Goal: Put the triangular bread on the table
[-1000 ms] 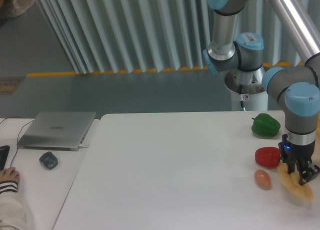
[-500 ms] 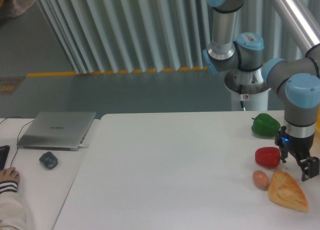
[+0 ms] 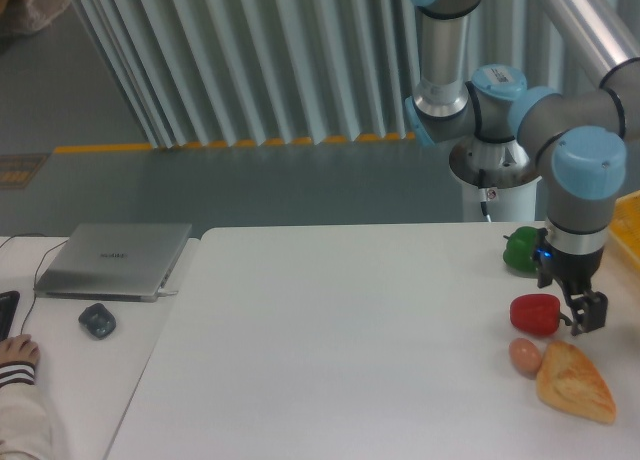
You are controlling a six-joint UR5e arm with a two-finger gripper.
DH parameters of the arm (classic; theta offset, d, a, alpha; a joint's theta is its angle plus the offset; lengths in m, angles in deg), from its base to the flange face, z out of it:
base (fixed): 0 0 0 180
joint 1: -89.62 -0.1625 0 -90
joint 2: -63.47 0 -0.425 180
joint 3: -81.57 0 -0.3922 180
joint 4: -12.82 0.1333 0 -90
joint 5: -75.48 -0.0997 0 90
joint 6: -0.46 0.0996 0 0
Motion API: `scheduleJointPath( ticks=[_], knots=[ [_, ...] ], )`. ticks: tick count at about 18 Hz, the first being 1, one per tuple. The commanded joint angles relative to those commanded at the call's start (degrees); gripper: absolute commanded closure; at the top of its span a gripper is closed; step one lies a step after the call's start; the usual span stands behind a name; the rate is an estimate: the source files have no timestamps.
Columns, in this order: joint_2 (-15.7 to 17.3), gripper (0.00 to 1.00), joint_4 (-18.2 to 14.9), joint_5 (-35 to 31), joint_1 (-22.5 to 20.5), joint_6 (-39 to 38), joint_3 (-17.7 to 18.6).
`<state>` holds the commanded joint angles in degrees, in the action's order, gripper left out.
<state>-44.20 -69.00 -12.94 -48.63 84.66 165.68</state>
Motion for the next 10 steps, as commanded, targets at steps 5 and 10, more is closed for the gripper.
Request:
scheduleJointPath(
  ticks=[5, 10],
  knots=[
    [2.64, 0.0, -1.06, 2.29, 0.88, 0.09, 2.63],
    [3.96, 0.0, -1.06, 2.55, 0.88, 0.09, 3.69]
  ],
)
